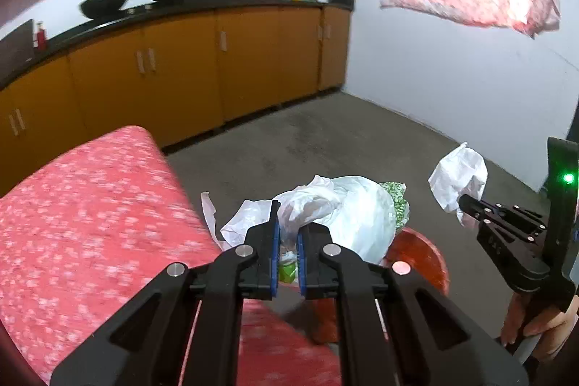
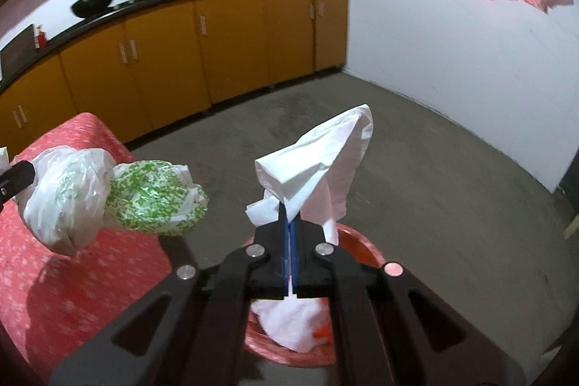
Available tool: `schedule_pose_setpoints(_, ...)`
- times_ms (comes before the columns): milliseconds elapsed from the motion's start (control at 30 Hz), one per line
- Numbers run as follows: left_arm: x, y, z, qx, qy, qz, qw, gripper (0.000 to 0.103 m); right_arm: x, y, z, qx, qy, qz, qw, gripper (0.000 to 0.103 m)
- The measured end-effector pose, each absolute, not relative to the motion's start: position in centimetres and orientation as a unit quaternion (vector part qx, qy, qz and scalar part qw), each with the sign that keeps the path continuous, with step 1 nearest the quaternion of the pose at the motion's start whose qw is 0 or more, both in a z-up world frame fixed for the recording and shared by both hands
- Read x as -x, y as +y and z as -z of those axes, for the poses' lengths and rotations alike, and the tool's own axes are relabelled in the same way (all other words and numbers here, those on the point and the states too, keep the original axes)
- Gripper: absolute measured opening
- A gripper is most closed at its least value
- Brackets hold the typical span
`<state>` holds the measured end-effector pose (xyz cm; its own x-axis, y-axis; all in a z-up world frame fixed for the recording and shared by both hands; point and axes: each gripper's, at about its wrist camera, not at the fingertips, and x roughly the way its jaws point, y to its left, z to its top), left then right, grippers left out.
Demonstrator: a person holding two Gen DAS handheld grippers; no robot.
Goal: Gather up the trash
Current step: 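Carry the tissue and white-and-green bag with both tools over the wastebasket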
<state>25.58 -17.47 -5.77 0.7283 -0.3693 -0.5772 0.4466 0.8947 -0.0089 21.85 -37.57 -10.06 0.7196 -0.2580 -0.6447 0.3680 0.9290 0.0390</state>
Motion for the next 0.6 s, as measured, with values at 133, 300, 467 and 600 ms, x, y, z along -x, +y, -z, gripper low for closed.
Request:
schedule_pose_setpoints(133, -25.4, -21.0, 7.5, -0.083, 0.313, 0.236, 0.916, 0.007, -21.1, -40.4, 12.3, -0.113, 0.353, 0.185, 0.91, 0.002)
schedule_pose_setpoints(300, -25.5, -24.4, 10.4, -0.104, 0.338, 0.243, 0.903, 0.007, -20.6, -42.5, 15.7, -0.135, 0.385, 0.179, 0.895, 0.002)
schedule_pose_setpoints(467, -25.9, -27.3, 13.0, -0.118, 0.363, 0.24, 0.893, 0.007, -21.4, -43.1, 18.3, -0.141, 0.41, 0.164, 0.886, 0.002)
schedule_pose_setpoints(600, -26.3, -29.3, 14.7, -0.131, 0.375, 0.235, 0.887, 0.007, -22.0, -43.6, 19.7, -0.15, 0.423, 0.157, 0.88, 0.002)
